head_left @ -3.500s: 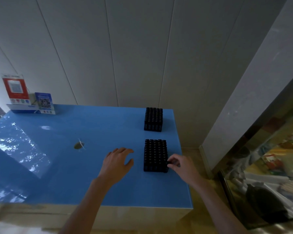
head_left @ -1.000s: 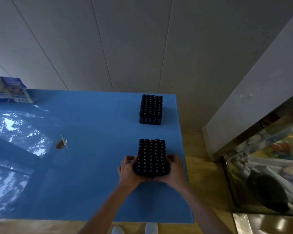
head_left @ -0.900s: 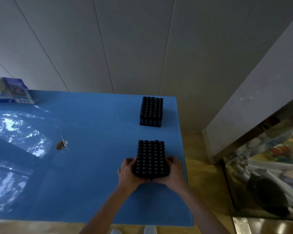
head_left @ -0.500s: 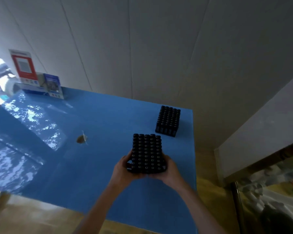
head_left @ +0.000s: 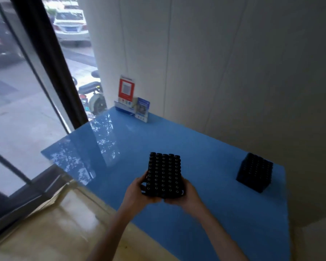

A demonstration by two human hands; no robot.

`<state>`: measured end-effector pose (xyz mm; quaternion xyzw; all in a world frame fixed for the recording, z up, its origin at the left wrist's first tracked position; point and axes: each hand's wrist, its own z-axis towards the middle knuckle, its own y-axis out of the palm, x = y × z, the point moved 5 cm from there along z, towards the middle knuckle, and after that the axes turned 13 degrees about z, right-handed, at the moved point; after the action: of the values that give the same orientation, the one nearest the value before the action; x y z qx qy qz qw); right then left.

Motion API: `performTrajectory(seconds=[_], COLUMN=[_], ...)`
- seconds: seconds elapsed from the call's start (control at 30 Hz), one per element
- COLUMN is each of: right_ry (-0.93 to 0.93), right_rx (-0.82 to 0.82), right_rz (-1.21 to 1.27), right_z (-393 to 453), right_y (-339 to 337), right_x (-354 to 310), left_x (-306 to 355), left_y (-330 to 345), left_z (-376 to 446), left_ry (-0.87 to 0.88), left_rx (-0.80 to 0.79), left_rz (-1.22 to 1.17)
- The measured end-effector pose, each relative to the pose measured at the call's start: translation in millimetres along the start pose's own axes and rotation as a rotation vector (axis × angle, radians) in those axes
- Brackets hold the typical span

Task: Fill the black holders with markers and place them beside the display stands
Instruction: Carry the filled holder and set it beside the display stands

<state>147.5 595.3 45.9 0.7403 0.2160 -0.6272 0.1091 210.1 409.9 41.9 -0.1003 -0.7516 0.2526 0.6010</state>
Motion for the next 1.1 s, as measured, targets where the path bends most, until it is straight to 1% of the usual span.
performTrajectory(seconds=[0.1,0.2,0.3,0.5,0.73,0.93,1.1], right_ry=[-0.032,-0.039,-0.086,-0.124,-0.130,-0.117,-0.093], right_rx=[-0.020,-0.031,-0.020,-0.031,0.024,0.093,0.141], right_rz=[-0.016,0.019,0.017,0.012,0.061,0.091,0.090], right_z=[14.0,30.6,47.2,80.9,142.2,221.3,288.0], right_y=[55.6,111.2,161.7,235.3,281.8,302.6,311.9], right_x=[-16.5,-26.1,-39.8,-65.3,-80.9,-81.3,-84.2], left_x=[-20.5,-46.2,-73.8,-109.2,-126.4,-131.8,-139.3], left_y=[-52.5,-105.0,-153.5,-226.4,-279.2,-312.1,-332.2], left_z=[-2.4,-0.6,7.1,26.3,80.0,155.6,224.1], left_ry=[0.014,-0.008,-0.044,-0.061,-0.023,0.029,0.001], left_rx=[0.029,0.051,0.071,0.088,0.085,0.061,0.008], left_rz=[-0.013,-0.025,-0.054,-0.077,-0.077,-0.047,-0.027])
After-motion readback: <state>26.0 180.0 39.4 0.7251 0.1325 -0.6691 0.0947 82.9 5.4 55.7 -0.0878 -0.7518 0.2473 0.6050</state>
